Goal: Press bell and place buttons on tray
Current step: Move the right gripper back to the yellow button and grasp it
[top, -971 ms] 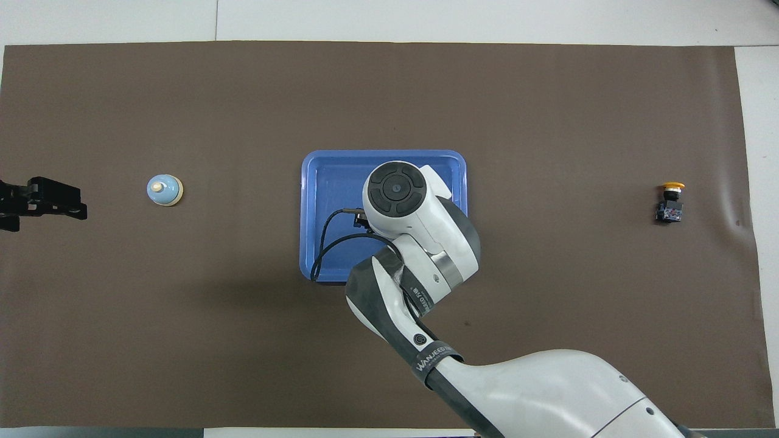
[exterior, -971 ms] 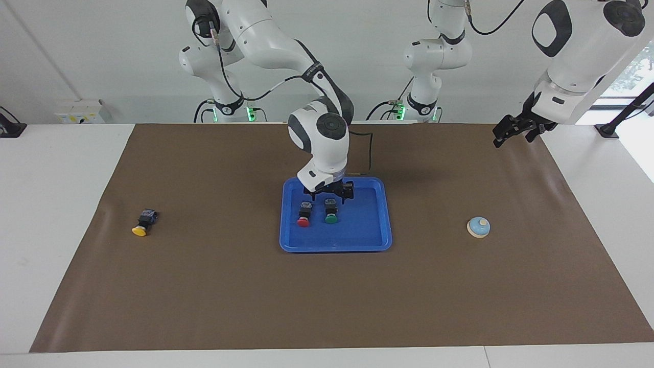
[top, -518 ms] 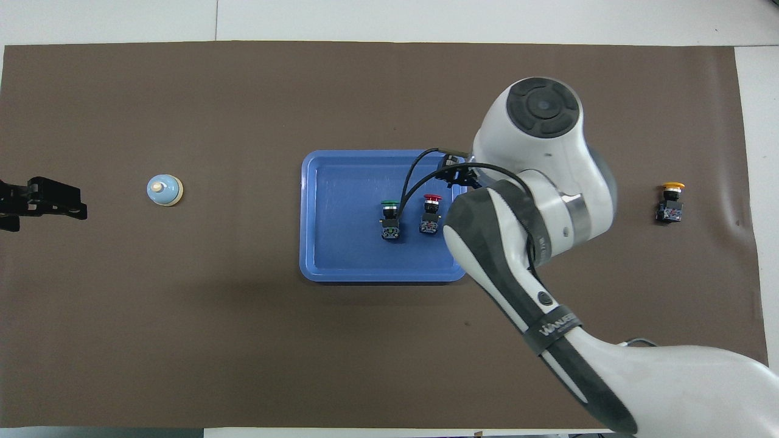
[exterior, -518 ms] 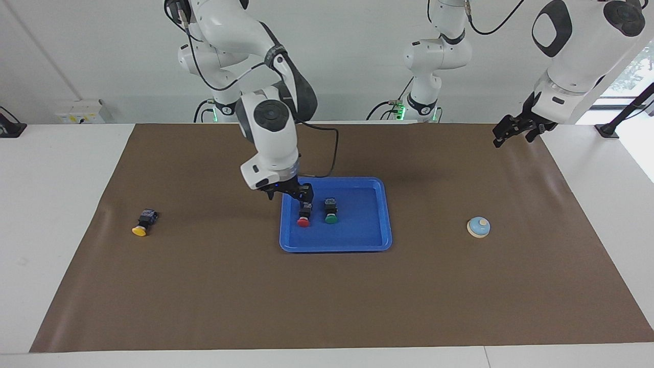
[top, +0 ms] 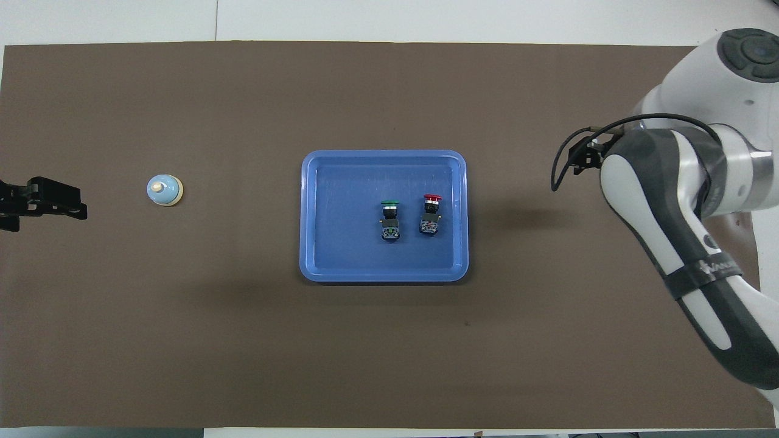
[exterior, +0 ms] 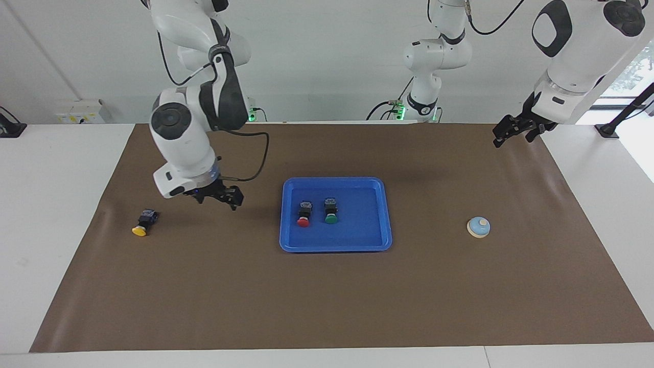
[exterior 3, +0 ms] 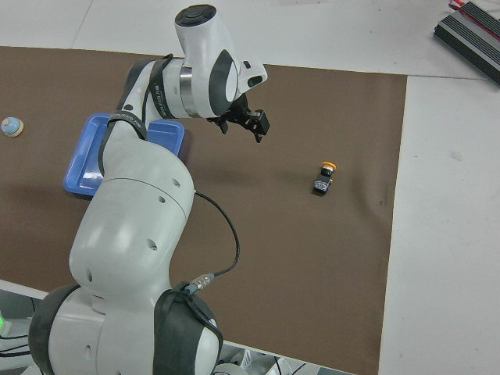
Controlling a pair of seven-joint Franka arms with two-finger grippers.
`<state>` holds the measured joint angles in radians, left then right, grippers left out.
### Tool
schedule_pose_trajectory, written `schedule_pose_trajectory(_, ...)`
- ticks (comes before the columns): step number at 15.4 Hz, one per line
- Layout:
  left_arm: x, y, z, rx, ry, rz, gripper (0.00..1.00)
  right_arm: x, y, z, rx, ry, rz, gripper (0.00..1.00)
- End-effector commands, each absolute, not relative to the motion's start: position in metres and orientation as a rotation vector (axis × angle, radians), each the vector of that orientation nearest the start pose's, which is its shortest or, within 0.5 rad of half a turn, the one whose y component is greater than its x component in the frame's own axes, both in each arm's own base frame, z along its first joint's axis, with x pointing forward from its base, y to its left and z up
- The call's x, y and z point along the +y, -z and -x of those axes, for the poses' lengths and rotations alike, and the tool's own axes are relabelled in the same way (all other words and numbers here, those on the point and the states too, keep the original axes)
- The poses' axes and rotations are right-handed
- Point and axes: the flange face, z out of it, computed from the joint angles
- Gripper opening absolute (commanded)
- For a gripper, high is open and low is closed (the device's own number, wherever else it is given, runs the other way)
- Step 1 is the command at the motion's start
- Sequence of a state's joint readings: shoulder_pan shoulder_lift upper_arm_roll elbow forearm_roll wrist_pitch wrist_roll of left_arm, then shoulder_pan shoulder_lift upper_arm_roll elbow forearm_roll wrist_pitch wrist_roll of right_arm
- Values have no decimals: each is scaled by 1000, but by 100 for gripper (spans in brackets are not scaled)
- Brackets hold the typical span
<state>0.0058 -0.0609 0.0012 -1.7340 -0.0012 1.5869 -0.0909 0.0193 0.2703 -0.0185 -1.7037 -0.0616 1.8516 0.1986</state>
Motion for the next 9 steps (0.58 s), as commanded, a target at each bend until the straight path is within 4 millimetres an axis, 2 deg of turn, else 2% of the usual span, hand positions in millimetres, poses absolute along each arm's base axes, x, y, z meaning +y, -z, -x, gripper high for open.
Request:
schedule_pose_trajectory(1,5,-586,-531,-160,-146,3145,100,-56,-413,-608,258,-183,3215,100)
schedule_pose_trajectory(3,5,-586,-531,-160,-146,3145,100,-89,-398,-596,272,-136,3217,100)
schedule_pose_trajectory(6,5,-586,-531,-160,-146,3145,100,-134,-362,-568,289,-7,3212,100)
schedule_pose_trajectory(9,5,-586,-531,-160,-146,3145,100,-151,-338,-552,311,50,3208,100)
